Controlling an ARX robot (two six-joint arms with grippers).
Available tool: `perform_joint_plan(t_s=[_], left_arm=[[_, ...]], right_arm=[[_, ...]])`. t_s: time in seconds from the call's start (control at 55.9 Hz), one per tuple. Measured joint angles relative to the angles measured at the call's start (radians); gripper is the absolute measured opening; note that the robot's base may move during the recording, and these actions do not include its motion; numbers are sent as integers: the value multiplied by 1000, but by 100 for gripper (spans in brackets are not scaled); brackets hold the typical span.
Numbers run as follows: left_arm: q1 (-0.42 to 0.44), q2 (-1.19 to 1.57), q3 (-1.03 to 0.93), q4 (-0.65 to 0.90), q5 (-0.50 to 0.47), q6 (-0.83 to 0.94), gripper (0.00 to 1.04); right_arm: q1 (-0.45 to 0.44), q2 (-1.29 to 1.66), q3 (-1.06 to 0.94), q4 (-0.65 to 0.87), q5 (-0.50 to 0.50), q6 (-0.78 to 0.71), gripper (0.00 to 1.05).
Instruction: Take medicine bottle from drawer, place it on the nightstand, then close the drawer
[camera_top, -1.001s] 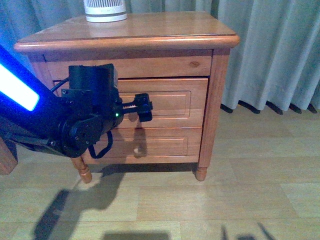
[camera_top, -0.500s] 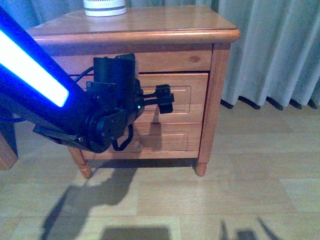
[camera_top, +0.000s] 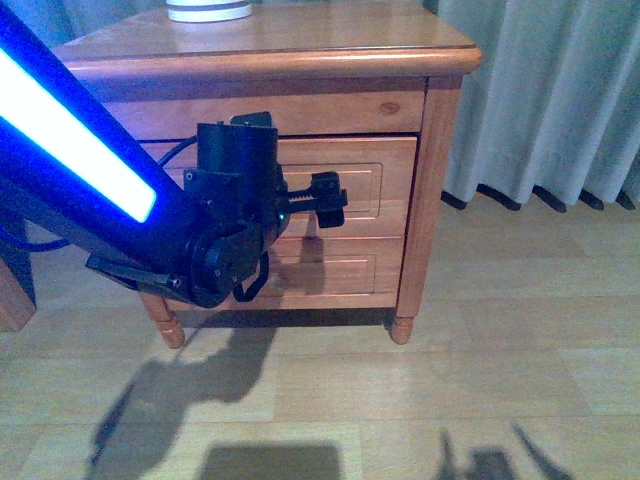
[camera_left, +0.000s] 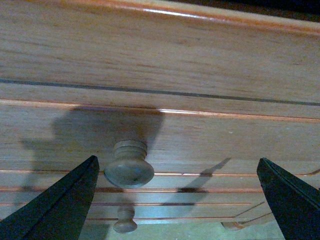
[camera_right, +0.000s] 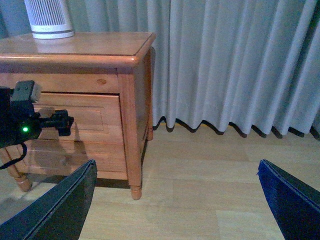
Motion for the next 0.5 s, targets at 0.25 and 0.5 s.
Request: perform_joint_plan(t_s=[0.25, 0.5], left_arm=[[19, 3, 1, 17, 4, 8, 98], [25, 21, 3, 35, 21, 30, 98]], right_arm=[[0, 0, 0, 0, 0, 0, 98], [0, 0, 0, 0, 0, 0, 98]])
